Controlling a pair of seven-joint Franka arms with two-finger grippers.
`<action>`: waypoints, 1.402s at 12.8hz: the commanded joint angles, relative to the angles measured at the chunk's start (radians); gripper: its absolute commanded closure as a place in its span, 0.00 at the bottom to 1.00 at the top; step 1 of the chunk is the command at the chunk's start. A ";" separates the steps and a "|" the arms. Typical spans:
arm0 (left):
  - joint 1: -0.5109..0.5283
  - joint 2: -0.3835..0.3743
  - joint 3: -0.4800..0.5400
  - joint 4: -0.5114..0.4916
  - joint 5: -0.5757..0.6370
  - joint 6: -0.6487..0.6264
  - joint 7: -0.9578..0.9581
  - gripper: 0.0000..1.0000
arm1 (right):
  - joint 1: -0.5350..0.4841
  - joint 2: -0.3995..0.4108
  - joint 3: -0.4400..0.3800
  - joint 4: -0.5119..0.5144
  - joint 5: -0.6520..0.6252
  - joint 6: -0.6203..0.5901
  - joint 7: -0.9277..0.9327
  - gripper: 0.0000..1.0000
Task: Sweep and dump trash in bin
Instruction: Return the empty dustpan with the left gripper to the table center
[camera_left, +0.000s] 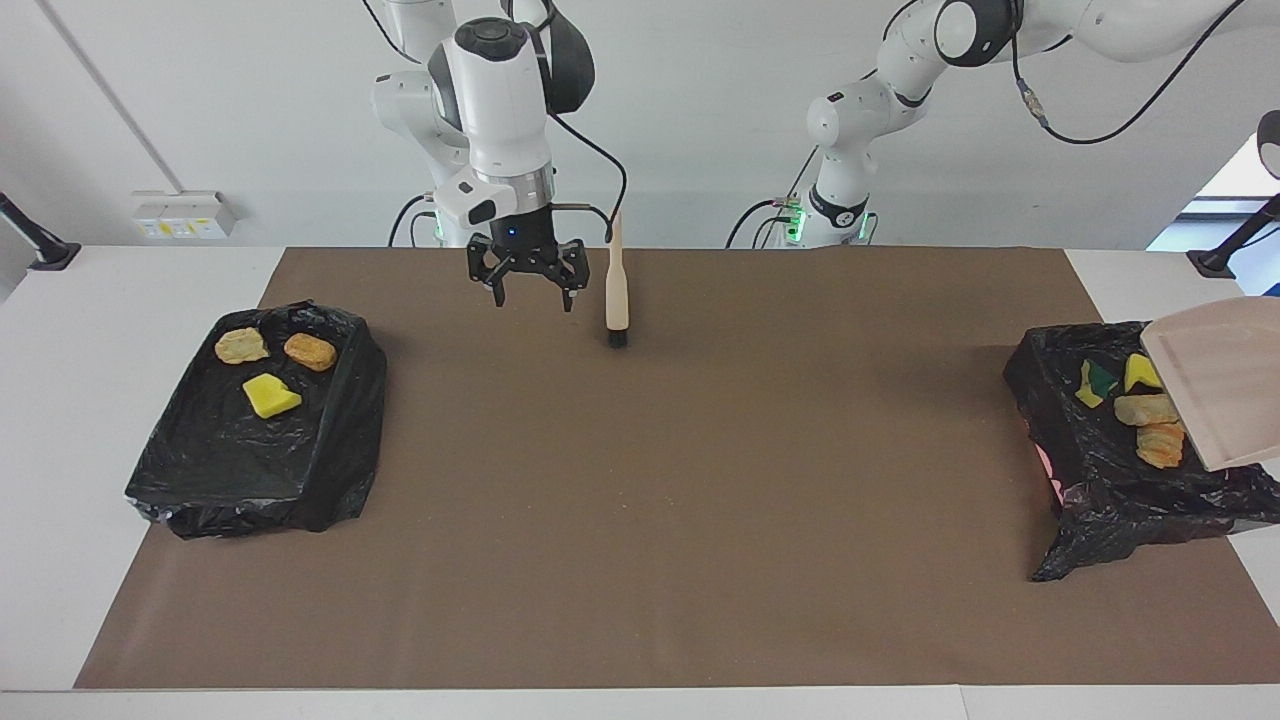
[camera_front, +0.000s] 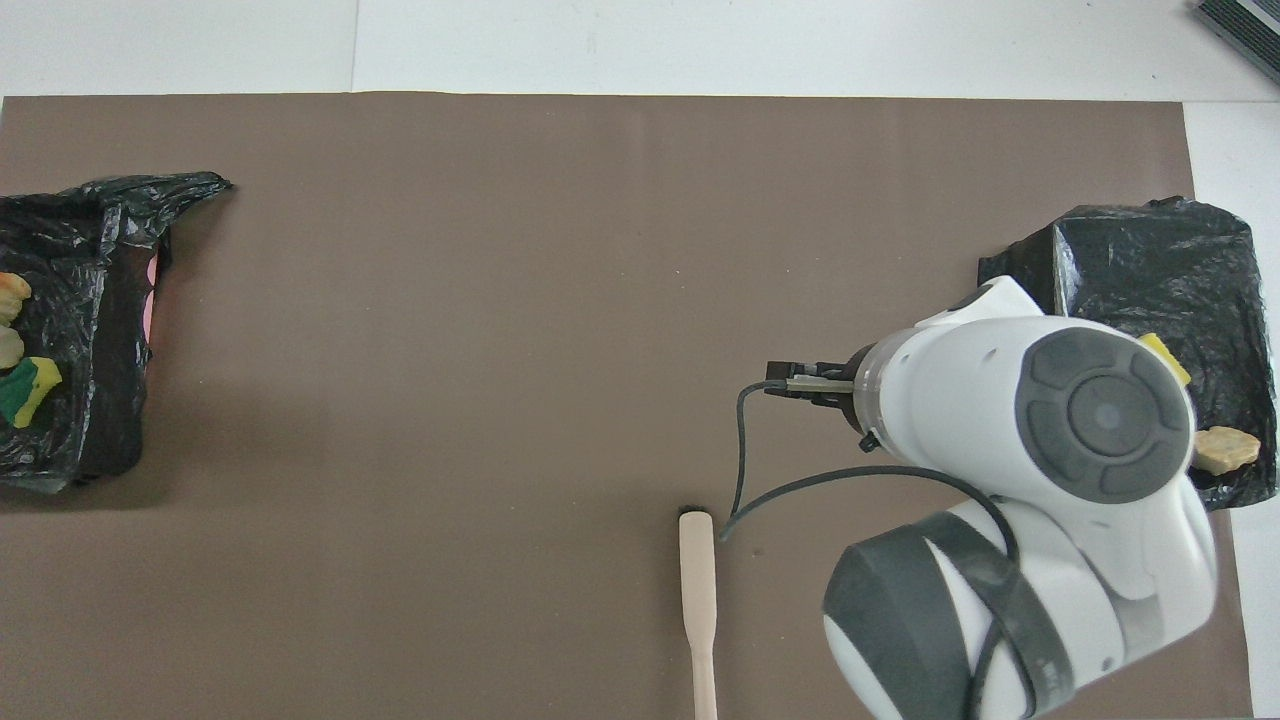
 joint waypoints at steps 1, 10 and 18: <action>-0.076 -0.049 0.014 -0.101 -0.104 -0.024 -0.061 1.00 | -0.062 0.024 0.002 0.117 -0.015 -0.097 -0.103 0.00; -0.389 -0.034 0.011 -0.149 -0.339 -0.151 -0.791 1.00 | 0.070 0.012 -0.423 0.320 0.002 -0.407 -0.387 0.00; -0.721 0.069 0.009 -0.114 -0.526 -0.130 -1.665 1.00 | 0.042 -0.020 -0.443 0.310 0.051 -0.450 -0.428 0.00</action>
